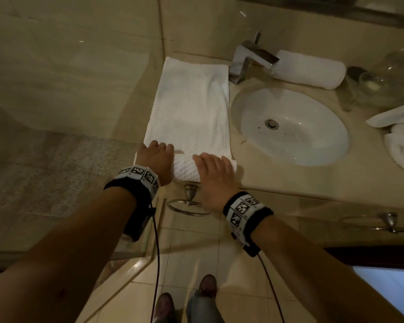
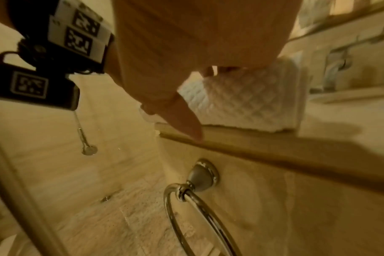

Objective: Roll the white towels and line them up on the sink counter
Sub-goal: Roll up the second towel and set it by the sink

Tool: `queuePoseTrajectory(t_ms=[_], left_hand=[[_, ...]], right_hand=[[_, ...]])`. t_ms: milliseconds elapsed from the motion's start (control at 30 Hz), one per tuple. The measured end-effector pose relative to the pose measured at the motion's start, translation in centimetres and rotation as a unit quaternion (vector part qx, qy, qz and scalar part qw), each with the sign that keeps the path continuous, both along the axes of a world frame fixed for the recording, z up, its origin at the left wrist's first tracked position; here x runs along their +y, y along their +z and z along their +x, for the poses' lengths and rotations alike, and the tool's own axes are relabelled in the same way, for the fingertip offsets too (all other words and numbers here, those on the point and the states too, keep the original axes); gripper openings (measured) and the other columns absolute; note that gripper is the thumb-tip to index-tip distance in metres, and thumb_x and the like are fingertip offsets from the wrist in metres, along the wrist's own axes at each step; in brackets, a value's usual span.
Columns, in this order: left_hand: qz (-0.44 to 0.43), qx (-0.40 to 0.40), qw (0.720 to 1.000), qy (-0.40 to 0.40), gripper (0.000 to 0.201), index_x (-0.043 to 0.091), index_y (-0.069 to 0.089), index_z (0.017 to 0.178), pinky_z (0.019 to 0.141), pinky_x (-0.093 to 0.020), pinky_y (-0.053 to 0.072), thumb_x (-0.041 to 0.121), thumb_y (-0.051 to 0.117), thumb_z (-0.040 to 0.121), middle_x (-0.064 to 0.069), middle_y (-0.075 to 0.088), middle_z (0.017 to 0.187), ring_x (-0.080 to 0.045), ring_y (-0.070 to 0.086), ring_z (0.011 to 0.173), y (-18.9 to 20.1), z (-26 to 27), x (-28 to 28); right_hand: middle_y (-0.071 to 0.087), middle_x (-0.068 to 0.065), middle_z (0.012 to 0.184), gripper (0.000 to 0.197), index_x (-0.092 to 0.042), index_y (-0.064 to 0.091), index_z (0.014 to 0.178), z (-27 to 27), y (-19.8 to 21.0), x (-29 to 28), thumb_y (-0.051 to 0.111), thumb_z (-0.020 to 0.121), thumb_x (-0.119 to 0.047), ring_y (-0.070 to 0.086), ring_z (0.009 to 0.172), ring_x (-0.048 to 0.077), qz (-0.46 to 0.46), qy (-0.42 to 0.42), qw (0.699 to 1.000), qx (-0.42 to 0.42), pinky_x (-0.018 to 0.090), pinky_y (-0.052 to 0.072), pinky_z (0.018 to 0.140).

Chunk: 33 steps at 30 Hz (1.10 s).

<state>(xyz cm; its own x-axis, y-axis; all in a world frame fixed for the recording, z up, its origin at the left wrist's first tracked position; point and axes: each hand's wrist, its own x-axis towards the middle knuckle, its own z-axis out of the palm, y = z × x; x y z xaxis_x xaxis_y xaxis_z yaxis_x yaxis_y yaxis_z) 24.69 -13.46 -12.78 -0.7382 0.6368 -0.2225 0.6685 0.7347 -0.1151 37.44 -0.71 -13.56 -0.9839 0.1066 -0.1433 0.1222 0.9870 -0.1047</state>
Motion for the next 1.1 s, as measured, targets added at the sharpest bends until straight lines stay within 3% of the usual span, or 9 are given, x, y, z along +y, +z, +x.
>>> queuePoseTrajectory(t_ms=[133, 233, 367, 433, 567, 733, 867, 967, 1100], left_hand=[[-0.008, -0.023, 1.000, 0.009, 0.048, 0.019, 0.046, 0.115, 0.092, -0.042, 0.039, 0.042, 0.058, 0.075, -0.002, 0.058, 0.114, -0.025, 0.051, 0.109, -0.2, -1.1, 0.5], [0.000, 0.001, 1.000, 0.008, 0.049, 0.018, 0.043, 0.114, 0.092, -0.043, 0.037, 0.039, 0.058, 0.073, -0.004, 0.055, 0.115, -0.025, 0.048, 0.108, 0.1, -0.7, 0.6], [-0.007, 0.026, 0.998, -0.055, 0.089, 0.022, 0.026, 0.135, 0.104, -0.054, 0.027, 0.039, 0.068, 0.059, -0.003, 0.036, 0.126, -0.025, 0.034, 0.118, 0.4, 0.6, 0.4], [-0.013, 0.027, 0.998, -0.048, 0.097, 0.019, 0.020, 0.141, 0.108, -0.057, 0.021, 0.038, 0.069, 0.059, -0.003, 0.034, 0.129, -0.026, 0.033, 0.121, -0.1, 0.9, 0.8], [0.041, -0.003, 0.999, 0.033, 0.077, 0.023, 0.038, 0.128, 0.101, -0.048, 0.032, 0.052, 0.071, 0.065, 0.001, 0.051, 0.121, -0.023, 0.044, 0.115, -0.6, -0.8, 2.8], [0.002, -0.067, 0.996, 0.058, 0.058, 0.028, 0.041, 0.128, 0.100, -0.045, 0.036, 0.048, 0.059, 0.077, 0.004, 0.058, 0.122, -0.020, 0.050, 0.116, -0.5, -4.0, 5.0], [0.002, -0.089, 0.994, 0.065, 0.051, 0.026, 0.042, 0.124, 0.096, -0.043, 0.036, 0.041, 0.056, 0.078, 0.002, 0.058, 0.117, -0.021, 0.052, 0.111, -0.6, -4.5, 5.3], [0.080, -0.027, 0.995, 0.045, 0.063, 0.020, 0.035, 0.127, 0.091, -0.045, 0.036, 0.046, 0.056, 0.074, -0.004, 0.044, 0.121, -0.025, 0.041, 0.110, -1.2, -3.7, 4.1], [0.040, 0.039, 0.997, 0.056, 0.070, 0.020, 0.034, 0.119, 0.092, -0.047, 0.031, 0.059, 0.059, 0.066, -0.004, 0.037, 0.119, -0.025, 0.034, 0.109, -1.2, -2.7, 3.9]], right_hand=[[0.041, 0.005, 0.133, 0.065, -0.015, 0.032, 0.137, -2.5, -0.9, 0.2, 0.060, 0.078, -0.016, 0.040, 0.121, 0.024, 0.066, -0.031, 0.997, 0.025, 0.042, 0.025, 0.108], [0.047, 0.004, 0.127, 0.067, -0.017, 0.037, 0.130, -4.8, -0.5, 1.0, 0.070, 0.071, -0.021, 0.044, 0.118, 0.024, 0.053, -0.036, 0.998, -0.008, 0.042, 0.032, 0.101], [0.052, 0.005, 0.126, 0.063, -0.017, 0.041, 0.128, -7.5, -0.1, 1.8, 0.068, 0.076, -0.042, 0.048, 0.118, 0.026, 0.016, -0.074, 0.996, -0.057, 0.044, 0.034, 0.098], [0.054, 0.006, 0.125, 0.061, -0.017, 0.043, 0.127, -8.2, 0.1, 2.4, 0.063, 0.078, -0.046, 0.049, 0.117, 0.027, -0.011, -0.085, 0.993, -0.087, 0.044, 0.034, 0.099], [0.054, 0.007, 0.123, 0.060, -0.015, 0.042, 0.125, -8.5, 0.8, 2.9, 0.063, 0.075, -0.042, 0.050, 0.114, 0.028, -0.026, -0.079, 0.992, -0.099, 0.044, 0.036, 0.099], [0.025, 0.010, 0.131, 0.104, -0.012, 0.015, 0.141, -6.7, 0.4, 2.5, 0.073, 0.062, -0.046, 0.028, 0.121, 0.029, 0.070, 0.050, 0.996, -0.026, 0.051, 0.020, 0.109], [0.039, 0.009, 0.126, 0.080, -0.013, 0.032, 0.132, -8.9, -0.2, 3.1, 0.072, 0.066, -0.031, 0.039, 0.112, 0.026, 0.072, 0.037, 0.997, -0.016, 0.041, 0.035, 0.092], [0.045, 0.008, 0.125, 0.076, -0.016, 0.039, 0.128, -10.5, -0.3, 3.4, 0.074, 0.066, -0.041, 0.043, 0.113, 0.027, 0.031, 0.002, 0.999, -0.032, 0.041, 0.037, 0.094], [0.051, 0.009, 0.125, 0.064, -0.015, 0.043, 0.126, -12.3, 0.0, 4.6, 0.063, 0.074, -0.047, 0.048, 0.114, 0.029, -0.036, -0.022, 0.996, -0.075, 0.041, 0.039, 0.096]])
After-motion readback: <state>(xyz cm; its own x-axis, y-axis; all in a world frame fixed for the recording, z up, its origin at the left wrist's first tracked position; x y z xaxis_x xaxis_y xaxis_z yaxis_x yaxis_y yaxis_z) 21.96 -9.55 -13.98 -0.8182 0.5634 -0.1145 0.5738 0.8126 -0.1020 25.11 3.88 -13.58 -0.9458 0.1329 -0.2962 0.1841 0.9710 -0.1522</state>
